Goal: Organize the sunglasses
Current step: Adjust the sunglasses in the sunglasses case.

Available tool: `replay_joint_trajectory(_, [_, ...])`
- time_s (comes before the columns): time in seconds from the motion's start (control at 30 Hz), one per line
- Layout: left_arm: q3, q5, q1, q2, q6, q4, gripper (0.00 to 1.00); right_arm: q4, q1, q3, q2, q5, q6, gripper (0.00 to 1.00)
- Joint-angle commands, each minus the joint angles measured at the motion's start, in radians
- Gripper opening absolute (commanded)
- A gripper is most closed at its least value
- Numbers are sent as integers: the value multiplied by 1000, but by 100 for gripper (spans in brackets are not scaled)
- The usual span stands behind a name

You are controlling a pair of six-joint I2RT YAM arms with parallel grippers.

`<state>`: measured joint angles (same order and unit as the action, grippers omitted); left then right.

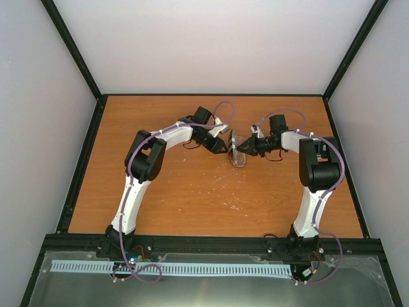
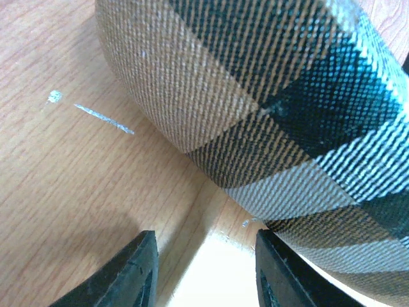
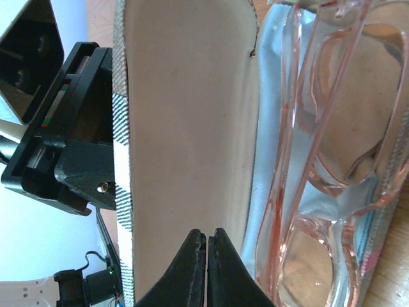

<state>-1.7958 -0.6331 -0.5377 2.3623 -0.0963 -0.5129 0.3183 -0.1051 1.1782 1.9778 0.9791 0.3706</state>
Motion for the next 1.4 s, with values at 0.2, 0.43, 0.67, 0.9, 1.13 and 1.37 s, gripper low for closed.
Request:
replay_joint_trajectory(0.2, [-10,4,-18,-37,-10,3,44,100,71,24,-64,-205,-53,3])
replay_joint_trajectory(0.43, [-15,5,-19,-29,-10,2,44,151,49,46,-33,-252,-90,3])
replay_joint_trajectory(0.67, [-12,9,-21,-29,-11,0,43,142,2,46,-7,-262,-87,3])
replay_joint_trajectory(0.9, [-7,14,-21,-31,-14,-1,43,166,-33,63,42,-314,-94,3])
replay_joint_trajectory(1.13, [-6,16,-24,-33,-16,1,43,148,-41,64,67,-302,-87,3])
replay_joint_trajectory(1.37, [-13,18,-28,-31,-15,1,43,141,-77,98,96,-265,-81,3])
